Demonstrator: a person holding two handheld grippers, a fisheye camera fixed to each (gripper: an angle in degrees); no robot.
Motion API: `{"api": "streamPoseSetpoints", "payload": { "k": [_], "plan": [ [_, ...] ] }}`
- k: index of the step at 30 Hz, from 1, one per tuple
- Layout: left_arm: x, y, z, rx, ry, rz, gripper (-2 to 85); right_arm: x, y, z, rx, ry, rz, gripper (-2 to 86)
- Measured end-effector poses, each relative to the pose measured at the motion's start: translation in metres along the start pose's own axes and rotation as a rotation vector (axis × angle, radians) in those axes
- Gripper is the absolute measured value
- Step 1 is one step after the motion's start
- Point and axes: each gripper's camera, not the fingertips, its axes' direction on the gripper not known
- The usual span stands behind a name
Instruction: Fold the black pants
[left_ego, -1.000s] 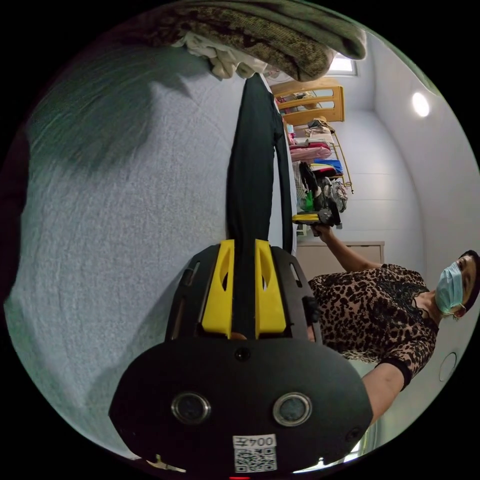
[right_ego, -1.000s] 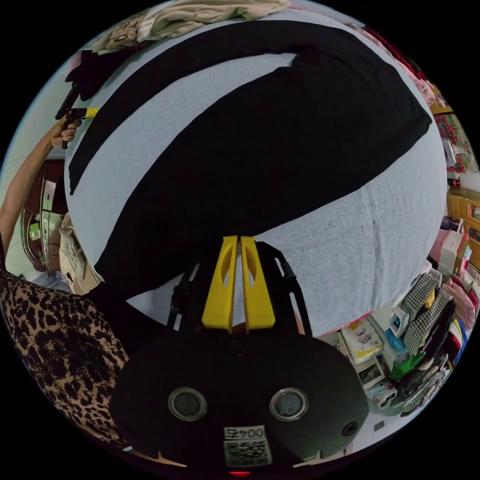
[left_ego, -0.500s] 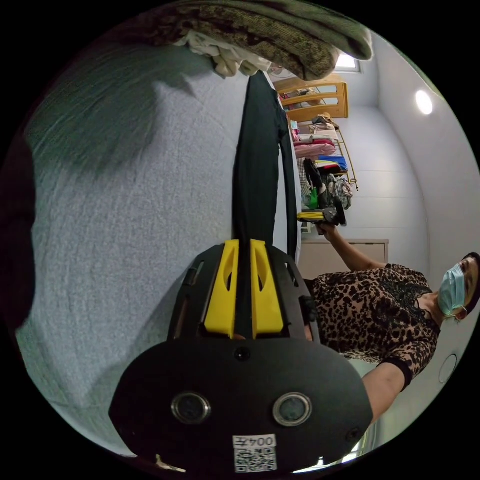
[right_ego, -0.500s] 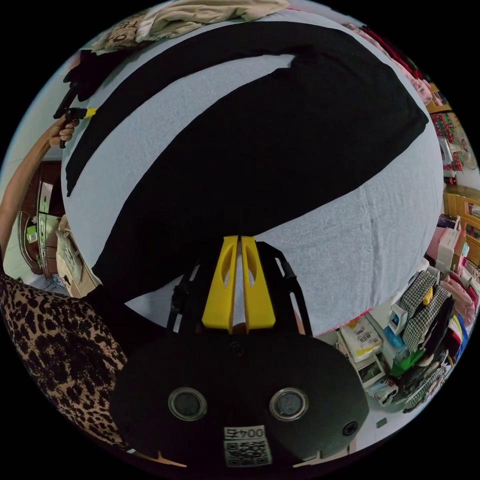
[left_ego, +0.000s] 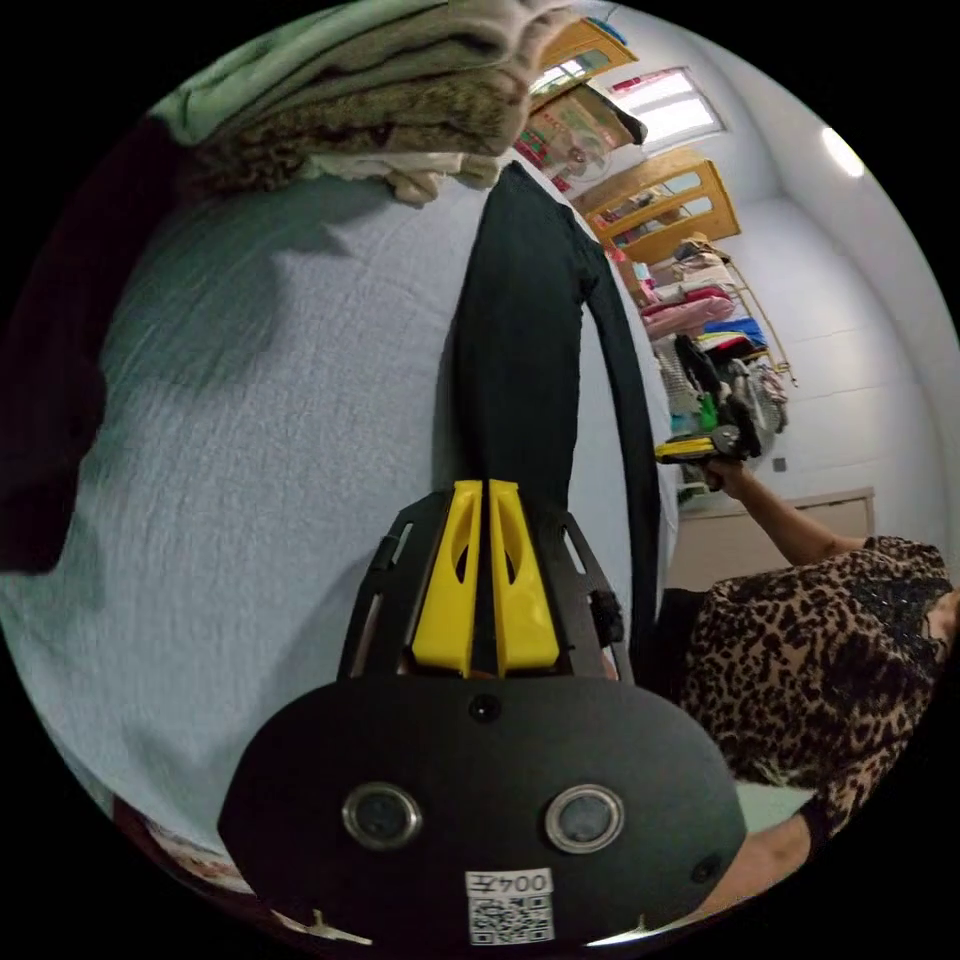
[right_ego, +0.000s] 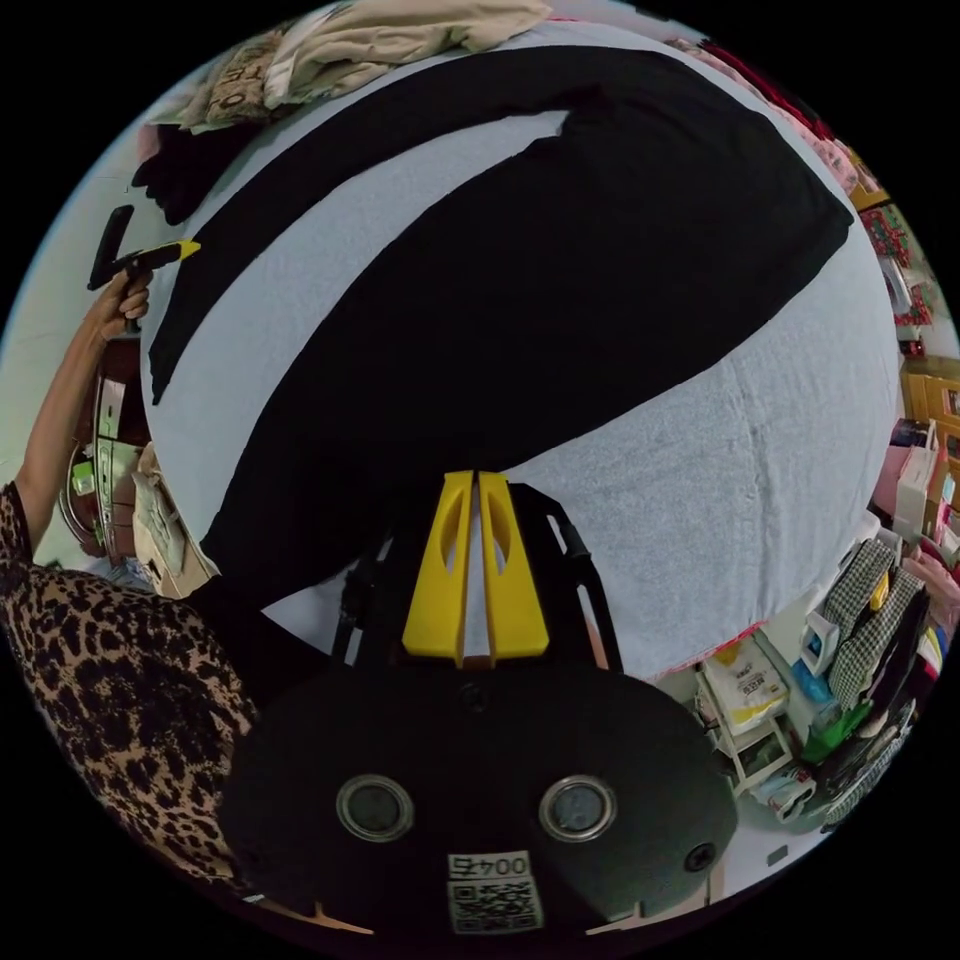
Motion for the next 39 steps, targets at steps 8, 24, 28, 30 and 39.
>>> {"api": "streamPoseSetpoints", "payload": {
  "k": [8,24,28,30,39],
  "plan": [
    [0.06,0.085,0.102,0.224,-0.271,-0.17,1.0,0.012,-0.02,-0.018,-0.039,-0.047,-0.092,-0.3],
    [0.088,0.18,0.264,0.515,-0.389,-0.405,0.7,0.104,-0.305,-0.18,0.379,-0.091,-0.227,8.0],
    [0.089,0.197,0.303,0.524,-0.397,-0.425,0.6,0.105,-0.364,-0.18,0.329,-0.051,-0.206,9.1],
    [0.091,0.204,0.32,0.527,-0.41,-0.434,0.6,0.107,-0.379,-0.18,0.324,-0.035,-0.199,9.8],
    [0.089,0.24,0.401,0.55,-0.398,-0.468,0.7,0.104,-0.406,-0.187,0.35,0.148,-0.212,6.3]
  ]
}}
